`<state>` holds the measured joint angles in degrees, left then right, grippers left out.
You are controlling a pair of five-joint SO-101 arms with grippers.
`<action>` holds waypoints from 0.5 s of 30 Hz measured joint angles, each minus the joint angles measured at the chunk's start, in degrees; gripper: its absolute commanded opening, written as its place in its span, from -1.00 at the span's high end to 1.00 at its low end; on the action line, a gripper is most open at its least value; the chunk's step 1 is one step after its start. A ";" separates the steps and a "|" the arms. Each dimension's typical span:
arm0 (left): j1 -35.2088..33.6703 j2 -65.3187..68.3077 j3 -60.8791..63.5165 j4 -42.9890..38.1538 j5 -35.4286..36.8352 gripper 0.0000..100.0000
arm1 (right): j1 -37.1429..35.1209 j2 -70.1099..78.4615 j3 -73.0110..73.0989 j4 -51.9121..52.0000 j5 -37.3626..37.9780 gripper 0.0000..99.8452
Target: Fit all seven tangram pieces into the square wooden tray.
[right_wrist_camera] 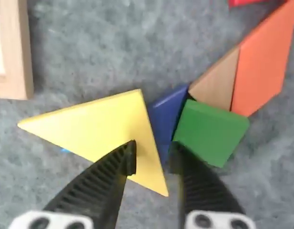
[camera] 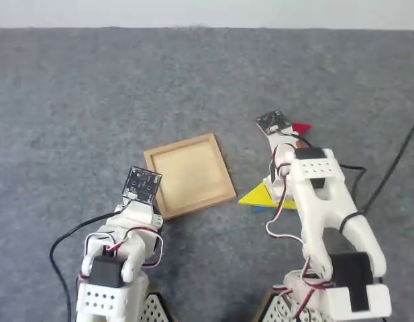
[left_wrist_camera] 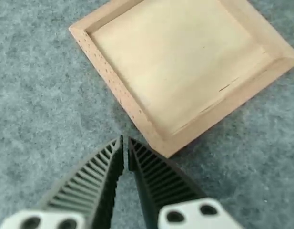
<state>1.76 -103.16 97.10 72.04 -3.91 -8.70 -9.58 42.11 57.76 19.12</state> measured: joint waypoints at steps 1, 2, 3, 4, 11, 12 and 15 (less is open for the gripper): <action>0.00 0.00 0.00 0.00 0.00 0.96 | 0.00 -0.88 0.35 -0.44 0.44 0.44; -0.09 0.00 0.00 0.00 0.00 0.96 | 0.00 -2.02 0.53 -0.53 1.58 0.40; -0.18 0.00 0.00 0.00 0.00 0.96 | -0.18 -3.43 0.53 -0.53 2.37 0.37; -0.18 0.00 0.00 0.00 0.00 0.96 | -0.88 -5.10 0.53 -0.44 3.60 0.34; -0.18 0.00 0.00 0.00 0.00 0.96 | -12.48 -14.42 2.55 3.34 15.74 0.31; -0.18 0.00 0.00 0.00 0.00 0.96 | -14.07 -14.42 2.64 3.43 17.93 0.31; -0.18 0.00 0.00 0.00 0.00 0.96 | -15.91 -13.45 2.64 3.43 25.85 0.31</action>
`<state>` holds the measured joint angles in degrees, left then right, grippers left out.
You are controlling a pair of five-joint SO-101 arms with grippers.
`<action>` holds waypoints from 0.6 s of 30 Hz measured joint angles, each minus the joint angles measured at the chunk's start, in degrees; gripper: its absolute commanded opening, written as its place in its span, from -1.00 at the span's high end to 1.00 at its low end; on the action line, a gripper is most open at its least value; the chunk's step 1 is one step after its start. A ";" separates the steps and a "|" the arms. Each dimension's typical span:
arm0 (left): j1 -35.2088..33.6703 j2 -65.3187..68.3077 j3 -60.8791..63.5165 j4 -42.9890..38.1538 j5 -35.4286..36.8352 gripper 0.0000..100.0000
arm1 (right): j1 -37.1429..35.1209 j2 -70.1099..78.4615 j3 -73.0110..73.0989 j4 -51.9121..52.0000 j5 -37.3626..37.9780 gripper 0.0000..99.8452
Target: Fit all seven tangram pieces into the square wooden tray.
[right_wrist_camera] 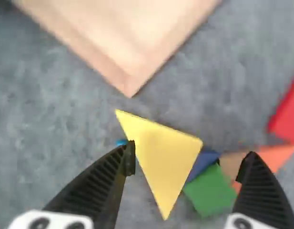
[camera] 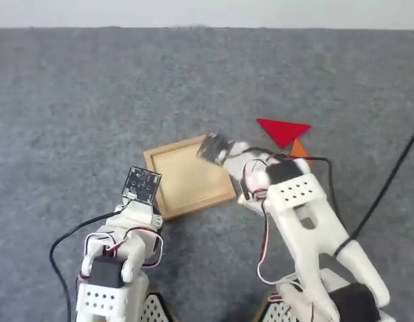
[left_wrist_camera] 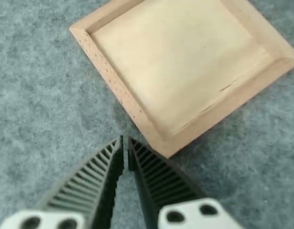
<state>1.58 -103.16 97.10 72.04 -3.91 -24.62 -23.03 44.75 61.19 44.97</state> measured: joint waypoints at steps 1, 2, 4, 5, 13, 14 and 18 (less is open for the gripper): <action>0.00 0.00 0.00 0.00 0.00 0.96 | 0.00 1.14 0.00 0.00 3.25 0.31; 0.00 0.00 0.00 0.00 0.00 0.96 | 0.09 2.55 0.00 0.00 6.33 0.31; 0.00 0.00 0.00 0.00 0.00 0.96 | 0.53 5.80 0.00 0.00 13.01 0.31; 0.00 0.00 0.00 0.00 0.00 0.96 | 1.23 7.03 0.00 0.00 15.65 0.31; 0.09 0.00 0.00 0.00 0.00 0.96 | 10.02 8.88 0.00 -2.55 25.58 0.32; 0.09 0.00 0.00 0.00 0.00 0.96 | 10.81 8.88 0.00 -2.90 26.37 0.32; 0.09 0.00 0.00 0.00 0.00 0.96 | 11.16 11.69 -0.18 -4.57 28.31 0.32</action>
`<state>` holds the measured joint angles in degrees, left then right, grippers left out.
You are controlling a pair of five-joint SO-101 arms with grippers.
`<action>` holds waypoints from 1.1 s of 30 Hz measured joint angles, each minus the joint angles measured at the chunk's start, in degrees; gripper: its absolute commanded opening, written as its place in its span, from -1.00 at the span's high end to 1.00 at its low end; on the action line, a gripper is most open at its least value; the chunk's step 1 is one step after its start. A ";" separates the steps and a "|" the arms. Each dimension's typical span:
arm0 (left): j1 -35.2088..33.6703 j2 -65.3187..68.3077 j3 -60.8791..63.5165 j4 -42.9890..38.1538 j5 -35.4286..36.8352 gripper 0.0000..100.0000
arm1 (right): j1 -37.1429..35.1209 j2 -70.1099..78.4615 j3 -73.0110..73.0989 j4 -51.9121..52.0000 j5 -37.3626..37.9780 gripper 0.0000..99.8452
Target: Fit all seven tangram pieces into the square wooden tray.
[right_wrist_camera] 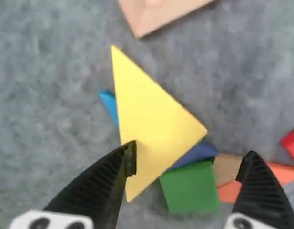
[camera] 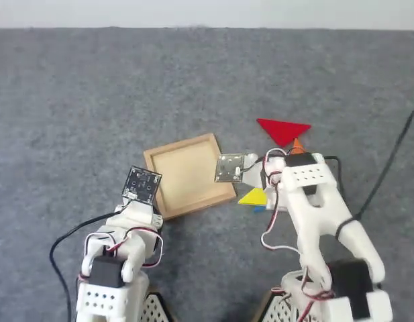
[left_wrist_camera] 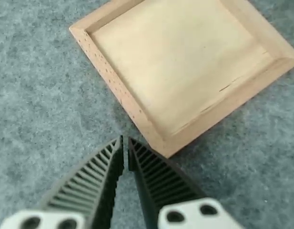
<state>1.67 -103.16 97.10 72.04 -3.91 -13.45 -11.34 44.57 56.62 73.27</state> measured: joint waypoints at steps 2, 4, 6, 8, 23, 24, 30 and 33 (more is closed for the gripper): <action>0.09 0.00 0.00 0.00 0.00 0.96 | 0.00 1.76 -0.53 -2.02 0.09 0.32; 0.09 0.00 0.00 0.00 0.00 0.96 | 0.09 4.57 -1.93 -3.34 0.09 0.32; 0.00 0.00 0.00 0.00 0.00 0.96 | 0.26 6.68 -3.69 -3.87 0.09 0.32; 0.00 0.00 0.00 0.00 0.00 0.96 | -0.18 8.09 -4.75 -3.96 0.09 0.32; -0.09 0.00 0.00 0.00 0.00 0.96 | -4.66 8.70 -5.01 -3.16 0.26 0.31; 0.00 0.00 0.00 0.00 0.00 0.96 | -5.01 9.05 -5.36 -2.81 0.26 0.31; -0.09 0.00 0.00 0.00 0.00 0.96 | -6.07 11.60 -4.40 -2.29 -0.62 0.31; -0.09 0.00 0.00 0.00 0.00 0.96 | -6.15 11.69 -4.40 -2.11 -2.90 0.32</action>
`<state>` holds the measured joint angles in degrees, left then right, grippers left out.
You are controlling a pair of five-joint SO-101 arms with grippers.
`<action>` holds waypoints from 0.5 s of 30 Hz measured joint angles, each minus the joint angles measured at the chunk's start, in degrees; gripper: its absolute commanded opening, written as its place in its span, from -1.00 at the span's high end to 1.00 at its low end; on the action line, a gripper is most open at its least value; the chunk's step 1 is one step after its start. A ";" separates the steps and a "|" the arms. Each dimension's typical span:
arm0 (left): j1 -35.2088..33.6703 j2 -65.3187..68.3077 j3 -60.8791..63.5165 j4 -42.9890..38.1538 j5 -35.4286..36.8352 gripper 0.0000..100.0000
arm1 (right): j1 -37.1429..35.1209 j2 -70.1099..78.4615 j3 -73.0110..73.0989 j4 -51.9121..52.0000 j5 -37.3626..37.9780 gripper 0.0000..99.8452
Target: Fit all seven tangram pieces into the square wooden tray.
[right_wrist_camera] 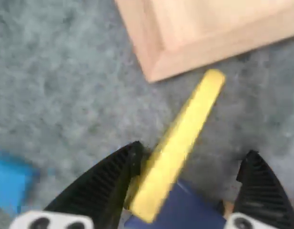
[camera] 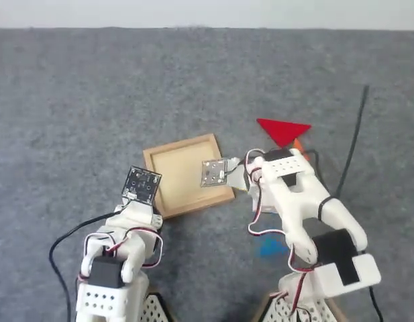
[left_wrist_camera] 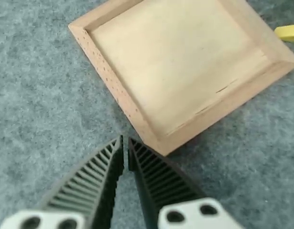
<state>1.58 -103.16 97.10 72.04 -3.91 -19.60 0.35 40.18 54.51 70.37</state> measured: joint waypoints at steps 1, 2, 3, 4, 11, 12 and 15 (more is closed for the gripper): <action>0.00 0.00 0.00 0.00 0.00 0.96 | -0.26 0.00 0.00 0.00 -0.70 0.32; 0.09 0.00 0.00 0.00 0.00 0.96 | -0.35 0.09 0.00 0.00 -1.32 0.32; 0.09 0.00 0.00 0.00 0.00 0.96 | -0.26 0.09 0.00 -0.09 -1.67 0.32; 0.18 0.00 0.00 0.00 0.00 0.96 | -0.26 0.09 0.00 -0.09 -2.11 0.32; 0.09 0.00 0.00 0.00 0.00 0.96 | -0.26 0.09 0.00 -0.09 -7.65 0.91; 0.09 0.00 0.00 0.00 0.00 0.96 | -0.26 0.00 0.00 -0.18 -8.97 0.95; 0.18 0.00 0.00 0.00 0.00 0.96 | -0.18 -0.09 -0.88 -0.26 -12.75 0.92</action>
<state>1.76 -103.16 97.10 72.04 -3.91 -19.78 0.26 39.30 54.24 57.63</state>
